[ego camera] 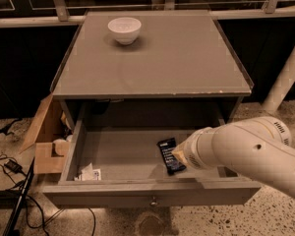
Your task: Pick rxbar blueberry from top drawer and place on counter
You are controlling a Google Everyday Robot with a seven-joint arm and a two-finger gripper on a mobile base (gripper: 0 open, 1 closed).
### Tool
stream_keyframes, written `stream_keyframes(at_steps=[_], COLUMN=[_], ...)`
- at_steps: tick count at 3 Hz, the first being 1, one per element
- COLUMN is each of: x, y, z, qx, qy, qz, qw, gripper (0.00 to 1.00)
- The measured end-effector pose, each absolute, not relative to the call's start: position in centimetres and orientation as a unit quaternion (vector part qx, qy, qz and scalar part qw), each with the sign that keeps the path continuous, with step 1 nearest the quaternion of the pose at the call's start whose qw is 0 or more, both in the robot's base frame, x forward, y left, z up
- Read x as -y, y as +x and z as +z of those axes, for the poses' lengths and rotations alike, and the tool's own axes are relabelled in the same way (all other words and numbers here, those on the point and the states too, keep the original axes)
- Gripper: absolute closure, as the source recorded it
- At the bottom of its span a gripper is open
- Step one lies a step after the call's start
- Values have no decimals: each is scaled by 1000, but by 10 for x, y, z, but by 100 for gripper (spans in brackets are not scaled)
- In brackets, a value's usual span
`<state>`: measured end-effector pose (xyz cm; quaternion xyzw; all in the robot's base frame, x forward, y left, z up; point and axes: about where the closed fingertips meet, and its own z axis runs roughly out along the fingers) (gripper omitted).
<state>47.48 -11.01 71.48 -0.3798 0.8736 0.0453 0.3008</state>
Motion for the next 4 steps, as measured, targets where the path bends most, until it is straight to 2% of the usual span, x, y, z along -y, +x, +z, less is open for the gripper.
stream_keyframes(at_steps=[1,4], x=[100,86], y=[481,497], z=[695,661], qx=[-873,-878], qy=[-373,-357], qz=[55,93], qw=[308,307], gripper=[81,12])
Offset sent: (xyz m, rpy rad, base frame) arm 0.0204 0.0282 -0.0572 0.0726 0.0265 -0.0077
